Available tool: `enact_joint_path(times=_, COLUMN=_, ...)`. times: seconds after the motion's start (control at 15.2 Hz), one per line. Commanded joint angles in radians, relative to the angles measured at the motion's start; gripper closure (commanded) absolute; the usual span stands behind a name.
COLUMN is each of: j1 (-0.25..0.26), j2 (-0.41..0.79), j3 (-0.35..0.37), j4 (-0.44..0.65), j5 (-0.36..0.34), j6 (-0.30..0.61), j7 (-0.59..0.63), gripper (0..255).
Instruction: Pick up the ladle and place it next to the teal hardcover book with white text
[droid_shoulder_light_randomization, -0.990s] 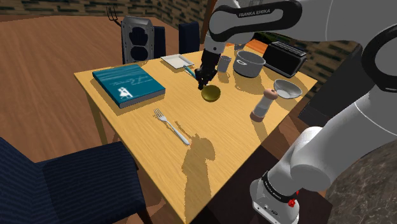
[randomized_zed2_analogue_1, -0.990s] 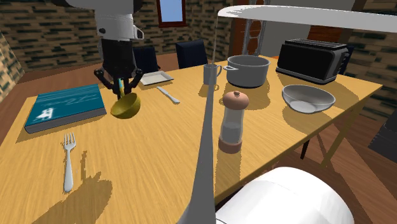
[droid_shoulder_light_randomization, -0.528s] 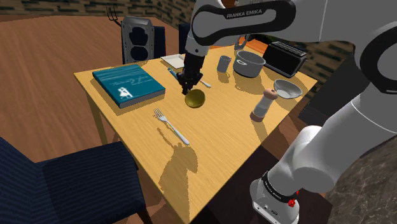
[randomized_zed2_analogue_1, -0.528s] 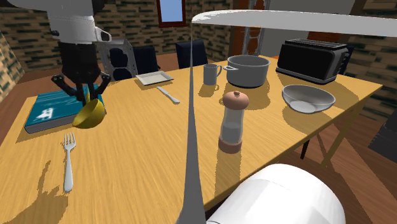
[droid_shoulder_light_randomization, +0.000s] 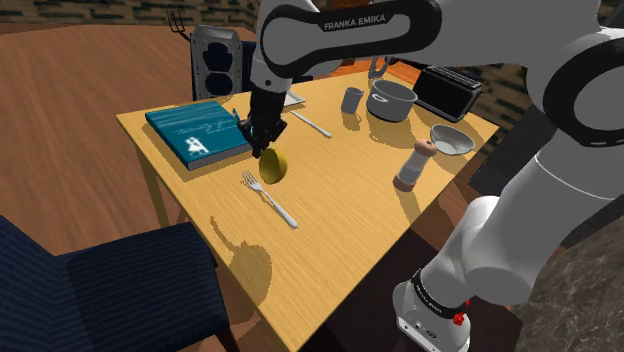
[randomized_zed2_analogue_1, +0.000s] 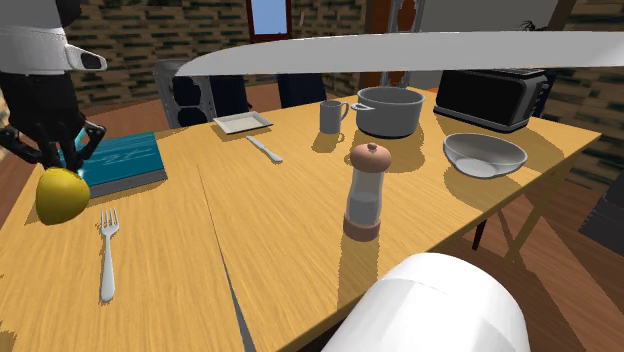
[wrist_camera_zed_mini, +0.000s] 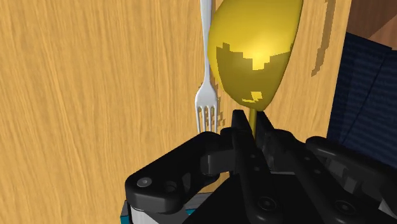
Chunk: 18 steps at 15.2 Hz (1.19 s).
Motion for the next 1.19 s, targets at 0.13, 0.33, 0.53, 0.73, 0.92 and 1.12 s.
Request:
enact_joint_path(times=0.13, j1=0.045, j2=0.069, j3=0.041, j4=0.083, j5=-0.005, j6=0.002, j7=0.090, gripper=255)
enact_joint_path(times=0.33, j1=0.080, j2=0.131, j3=0.067, j4=0.161, j5=-0.014, j6=-0.004, j7=0.155, gripper=255)
enact_joint_path(times=0.53, j1=0.101, j2=0.173, j3=0.080, j4=0.202, j5=-0.022, j6=0.002, j7=0.191, gripper=255)
enact_joint_path(times=0.73, j1=0.102, j2=0.183, j3=0.081, j4=0.174, j5=-0.020, j6=0.039, j7=0.186, gripper=255)
enact_joint_path(times=0.92, j1=0.103, j2=0.194, j3=0.081, j4=0.149, j5=-0.019, j6=0.076, j7=0.180, gripper=255)
enact_joint_path(times=1.12, j1=0.103, j2=0.207, j3=0.081, j4=0.126, j5=-0.017, j6=0.112, j7=0.175, gripper=255)
